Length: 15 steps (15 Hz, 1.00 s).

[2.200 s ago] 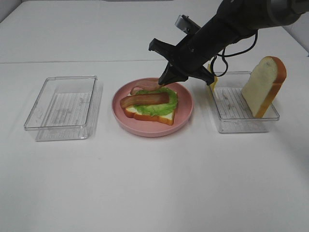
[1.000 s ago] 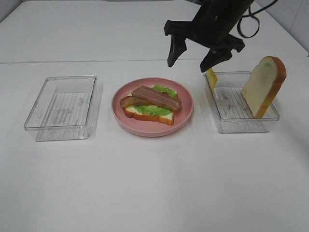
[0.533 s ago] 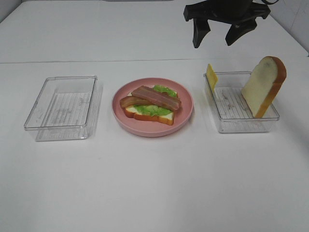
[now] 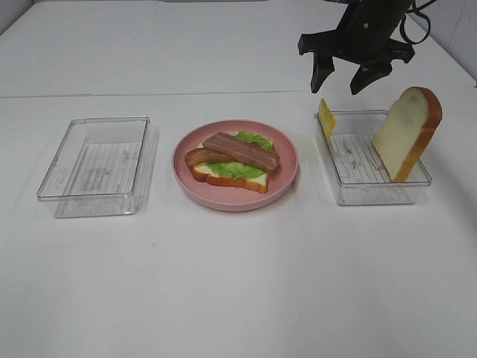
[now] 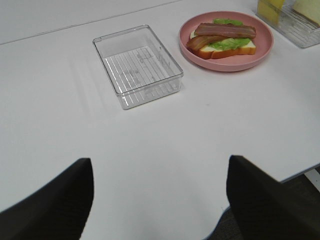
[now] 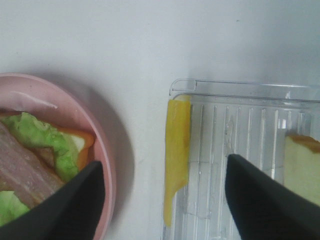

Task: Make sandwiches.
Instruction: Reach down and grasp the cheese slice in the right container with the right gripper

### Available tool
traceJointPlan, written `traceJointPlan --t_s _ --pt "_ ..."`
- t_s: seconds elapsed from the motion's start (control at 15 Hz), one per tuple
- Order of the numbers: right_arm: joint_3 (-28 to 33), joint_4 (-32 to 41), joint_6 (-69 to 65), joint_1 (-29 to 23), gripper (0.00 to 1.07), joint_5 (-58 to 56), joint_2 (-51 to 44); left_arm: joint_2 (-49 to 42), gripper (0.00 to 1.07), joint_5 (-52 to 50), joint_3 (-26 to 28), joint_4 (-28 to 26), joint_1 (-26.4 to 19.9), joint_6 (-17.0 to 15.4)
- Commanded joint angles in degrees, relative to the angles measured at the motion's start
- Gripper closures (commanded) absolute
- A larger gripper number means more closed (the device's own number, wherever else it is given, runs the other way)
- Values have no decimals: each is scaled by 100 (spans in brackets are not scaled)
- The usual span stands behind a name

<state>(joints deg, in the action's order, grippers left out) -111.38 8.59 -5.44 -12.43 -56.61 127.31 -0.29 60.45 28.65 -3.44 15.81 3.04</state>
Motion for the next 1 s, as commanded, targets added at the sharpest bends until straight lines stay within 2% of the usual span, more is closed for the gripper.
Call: traceJointPlan --t_s 0.07,0.33,0.47,0.53,0.67,1.0 --pt "-46 92 97 57 46 126 229 -120 36 -57 -11 -29 0 0" --pt "-57 143 138 57 53 80 521 -120 36 -57 -11 -29 0 0" --pt "-69 138 143 57 66 -6 561 -120 36 -57 -11 -29 0 0" --pt "-69 115 143 57 76 -6 561 -120 36 -57 -11 -29 0 0" --pt "-109 97 143 57 107 -57 556 -120 36 -57 -11 -29 0 0" --pt "-338 97 143 52 107 -407 424 -120 36 -57 -11 -29 0 0"
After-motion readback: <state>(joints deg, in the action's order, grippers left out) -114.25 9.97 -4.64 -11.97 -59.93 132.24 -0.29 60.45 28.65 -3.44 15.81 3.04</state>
